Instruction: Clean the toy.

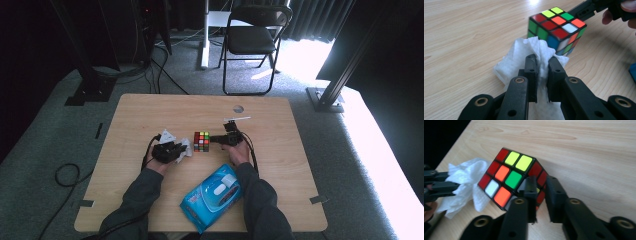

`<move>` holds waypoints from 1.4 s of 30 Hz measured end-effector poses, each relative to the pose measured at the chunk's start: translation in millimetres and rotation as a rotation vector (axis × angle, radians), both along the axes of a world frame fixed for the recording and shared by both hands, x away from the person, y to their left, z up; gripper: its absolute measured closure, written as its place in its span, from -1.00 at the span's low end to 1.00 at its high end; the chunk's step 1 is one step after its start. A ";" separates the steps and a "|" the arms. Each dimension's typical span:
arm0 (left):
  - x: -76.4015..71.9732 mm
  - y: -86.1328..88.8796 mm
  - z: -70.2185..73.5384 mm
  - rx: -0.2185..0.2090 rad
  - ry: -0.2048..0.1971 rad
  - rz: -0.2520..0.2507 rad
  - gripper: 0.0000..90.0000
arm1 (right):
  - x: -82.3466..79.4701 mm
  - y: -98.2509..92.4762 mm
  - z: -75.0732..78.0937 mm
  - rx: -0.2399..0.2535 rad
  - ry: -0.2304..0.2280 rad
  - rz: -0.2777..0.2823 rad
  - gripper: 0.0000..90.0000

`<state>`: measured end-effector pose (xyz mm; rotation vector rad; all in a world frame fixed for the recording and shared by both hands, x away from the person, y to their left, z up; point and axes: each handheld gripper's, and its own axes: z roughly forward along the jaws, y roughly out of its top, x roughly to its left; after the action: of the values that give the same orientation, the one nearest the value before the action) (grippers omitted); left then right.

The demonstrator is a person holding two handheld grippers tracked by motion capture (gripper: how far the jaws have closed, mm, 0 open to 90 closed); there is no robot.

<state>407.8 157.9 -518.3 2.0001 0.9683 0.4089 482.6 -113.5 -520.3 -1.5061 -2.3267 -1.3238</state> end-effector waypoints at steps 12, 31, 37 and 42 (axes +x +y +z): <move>0.0 -2.1 0.7 0.000 -0.001 -0.004 0.79 | -15.9 15.9 22.8 -0.153 -0.292 0.162 -0.26; 0.1 1.5 5.1 -0.002 -0.007 0.000 0.79 | -7.7 37.3 16.0 -0.277 -0.380 0.333 -0.44; 0.8 1.4 4.1 0.002 -0.004 -0.001 0.79 | -15.5 36.9 14.3 -0.266 -0.397 0.370 -0.30; 1.4 0.7 5.2 0.002 -0.005 -0.001 0.78 | -16.5 43.1 14.6 -0.315 -0.423 0.378 -0.41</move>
<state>409.2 158.6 -513.1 2.0005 0.9639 0.4139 466.1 -70.3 -505.7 -0.8169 -3.0064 -1.3163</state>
